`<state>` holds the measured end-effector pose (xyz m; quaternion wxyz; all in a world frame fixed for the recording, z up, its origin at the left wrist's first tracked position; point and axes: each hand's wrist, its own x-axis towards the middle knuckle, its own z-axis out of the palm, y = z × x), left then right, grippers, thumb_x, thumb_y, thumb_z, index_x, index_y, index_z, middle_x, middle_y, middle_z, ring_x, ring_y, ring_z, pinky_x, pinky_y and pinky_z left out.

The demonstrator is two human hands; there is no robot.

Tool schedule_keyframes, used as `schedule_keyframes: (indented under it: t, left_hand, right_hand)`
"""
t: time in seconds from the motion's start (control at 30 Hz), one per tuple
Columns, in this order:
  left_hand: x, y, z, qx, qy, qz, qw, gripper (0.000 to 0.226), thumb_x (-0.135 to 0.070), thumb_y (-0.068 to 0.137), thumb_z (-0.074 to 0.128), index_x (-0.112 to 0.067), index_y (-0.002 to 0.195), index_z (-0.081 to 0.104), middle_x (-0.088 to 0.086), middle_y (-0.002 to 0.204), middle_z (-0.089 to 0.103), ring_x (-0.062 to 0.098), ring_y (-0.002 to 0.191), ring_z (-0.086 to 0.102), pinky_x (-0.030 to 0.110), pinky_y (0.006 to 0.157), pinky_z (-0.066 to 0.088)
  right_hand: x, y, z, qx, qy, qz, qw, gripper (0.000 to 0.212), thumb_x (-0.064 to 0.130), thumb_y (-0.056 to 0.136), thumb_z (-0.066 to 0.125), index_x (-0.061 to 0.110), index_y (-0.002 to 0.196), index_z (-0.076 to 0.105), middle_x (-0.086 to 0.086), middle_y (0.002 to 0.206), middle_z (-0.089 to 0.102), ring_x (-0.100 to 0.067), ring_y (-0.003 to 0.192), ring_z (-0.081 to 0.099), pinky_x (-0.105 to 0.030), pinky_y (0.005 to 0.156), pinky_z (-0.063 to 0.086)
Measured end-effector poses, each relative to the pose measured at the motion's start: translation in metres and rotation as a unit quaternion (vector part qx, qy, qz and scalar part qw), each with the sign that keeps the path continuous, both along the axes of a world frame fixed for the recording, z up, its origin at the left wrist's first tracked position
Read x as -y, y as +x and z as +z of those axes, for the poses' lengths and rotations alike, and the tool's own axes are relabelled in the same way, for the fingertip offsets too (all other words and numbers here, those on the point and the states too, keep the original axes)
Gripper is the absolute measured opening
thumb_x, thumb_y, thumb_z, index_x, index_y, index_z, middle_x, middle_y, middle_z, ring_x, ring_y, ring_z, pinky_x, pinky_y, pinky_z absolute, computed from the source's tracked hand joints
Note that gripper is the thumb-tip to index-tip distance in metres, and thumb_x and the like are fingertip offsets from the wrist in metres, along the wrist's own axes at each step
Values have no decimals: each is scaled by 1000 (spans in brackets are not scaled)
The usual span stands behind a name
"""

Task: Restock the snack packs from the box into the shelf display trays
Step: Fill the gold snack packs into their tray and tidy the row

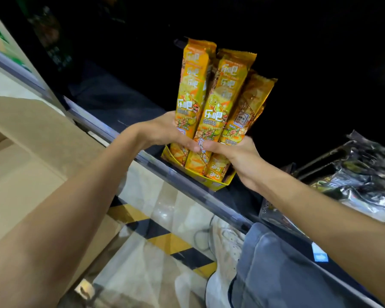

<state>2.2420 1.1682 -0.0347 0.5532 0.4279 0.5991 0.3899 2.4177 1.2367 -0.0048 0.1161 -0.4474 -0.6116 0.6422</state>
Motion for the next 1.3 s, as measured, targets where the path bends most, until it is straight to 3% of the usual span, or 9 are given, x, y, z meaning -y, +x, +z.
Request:
schedule_keyframes:
  t: [0.1,0.23,0.47,0.6,0.77,0.97,1.07,1.2,1.3]
  left_hand:
    - [-1,-3,0,-12,6,-6,1000,54,-8,63,82,-29,108,60,-14,103,68,-3,91,66,16,77,53]
    - [2,-4,4,-28,27,-44,998,76,-19,55,84,-19,125,54,-3,118,66,11,108,64,36,95,51]
    - [4,-7,2,-70,22,-61,995,89,-42,45,88,-23,126,55,-5,121,65,13,110,63,45,100,48]
    - [5,-8,-3,-180,9,-59,982,95,-58,38,86,-30,123,57,-10,119,65,13,109,62,43,100,48]
    - [5,-6,-3,-338,-4,-56,939,89,-43,47,90,-29,126,51,-5,126,58,20,114,56,45,100,45]
    - [7,-6,-2,15,43,-61,997,105,-20,54,86,-14,143,30,2,131,58,16,117,59,34,92,53]
    - [6,-4,0,61,65,-40,995,104,-17,55,84,-16,143,30,2,132,57,17,118,59,35,90,54]
    - [0,3,-8,43,39,-47,997,112,-18,52,91,-20,145,28,-1,131,58,16,117,60,38,90,53]
    - [-2,4,-7,14,24,-47,999,103,-17,52,87,-20,141,34,-7,123,61,8,111,62,30,87,54]
  right_hand:
    - [2,1,-4,-14,33,20,999,61,27,46,84,19,104,66,-3,103,73,-16,95,70,-36,84,56]
    - [4,5,-10,-25,82,13,996,50,14,56,86,20,100,65,-5,101,73,-18,92,71,-37,78,58]
    - [12,4,-23,7,169,-59,984,105,60,32,89,18,120,50,-1,113,67,-16,104,65,-42,86,55]
    - [17,7,-23,17,208,-81,975,88,36,43,93,19,114,43,-1,114,62,-14,106,62,-39,91,53]
    - [15,10,-26,34,198,-58,978,91,20,48,93,21,116,32,2,119,54,-12,113,54,-32,97,46]
    - [6,11,-7,-22,78,11,997,59,5,53,87,22,100,56,4,102,69,-1,92,67,-19,75,54]
    - [0,13,-2,-41,18,25,999,51,13,49,86,21,96,65,-5,104,72,-18,96,69,-36,83,55]
    - [-14,11,4,-30,-82,64,994,49,11,53,80,19,99,65,-3,104,71,-19,96,68,-36,85,55]
    - [-14,10,3,-12,-63,61,996,53,15,47,79,19,98,64,-1,102,72,-18,96,68,-40,91,53]
